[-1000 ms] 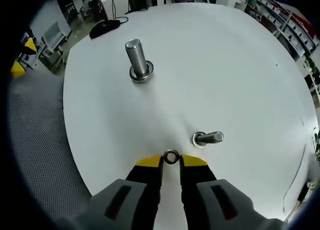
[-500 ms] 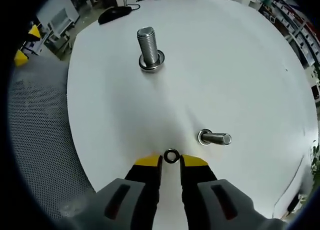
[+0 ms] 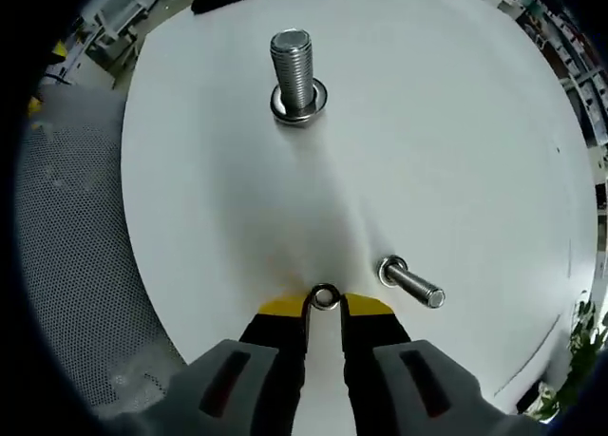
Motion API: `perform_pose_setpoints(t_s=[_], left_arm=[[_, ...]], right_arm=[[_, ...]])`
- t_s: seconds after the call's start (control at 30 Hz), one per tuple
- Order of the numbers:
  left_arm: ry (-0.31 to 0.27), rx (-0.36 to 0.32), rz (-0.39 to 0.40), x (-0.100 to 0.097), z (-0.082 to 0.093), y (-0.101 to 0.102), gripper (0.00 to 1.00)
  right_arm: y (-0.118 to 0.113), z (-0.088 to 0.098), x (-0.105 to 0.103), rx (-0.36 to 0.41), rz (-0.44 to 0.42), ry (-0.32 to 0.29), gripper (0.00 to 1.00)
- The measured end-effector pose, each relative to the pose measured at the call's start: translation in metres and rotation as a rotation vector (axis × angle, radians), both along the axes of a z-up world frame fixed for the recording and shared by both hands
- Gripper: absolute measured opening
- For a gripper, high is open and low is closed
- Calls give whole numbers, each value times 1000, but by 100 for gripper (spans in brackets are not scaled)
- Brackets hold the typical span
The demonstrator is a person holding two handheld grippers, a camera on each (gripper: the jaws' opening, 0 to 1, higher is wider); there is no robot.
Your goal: Place the washer onto the threaded stud by aligning its center hole with the stud, sliding it down to the base, and recovering from edge contact or off-axis alignment until the washer reaches the visible bottom stop.
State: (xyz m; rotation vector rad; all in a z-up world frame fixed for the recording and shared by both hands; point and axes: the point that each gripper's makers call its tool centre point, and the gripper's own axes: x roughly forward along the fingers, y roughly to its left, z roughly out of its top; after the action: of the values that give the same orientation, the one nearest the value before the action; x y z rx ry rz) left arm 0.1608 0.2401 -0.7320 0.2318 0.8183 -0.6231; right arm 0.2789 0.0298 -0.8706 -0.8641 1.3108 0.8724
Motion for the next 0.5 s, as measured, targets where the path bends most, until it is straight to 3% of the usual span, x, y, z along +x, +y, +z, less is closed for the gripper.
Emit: perform_pose_setpoints(t_s=[0.3,0.5], left_arm=[[-3,-2,2,1,1,0,19],[-2,0,3,0,0,1,19]], right_arm=[[-2,2,-1,36,-43,-16,15],[-1,2,-1,119,-96,-97,15]])
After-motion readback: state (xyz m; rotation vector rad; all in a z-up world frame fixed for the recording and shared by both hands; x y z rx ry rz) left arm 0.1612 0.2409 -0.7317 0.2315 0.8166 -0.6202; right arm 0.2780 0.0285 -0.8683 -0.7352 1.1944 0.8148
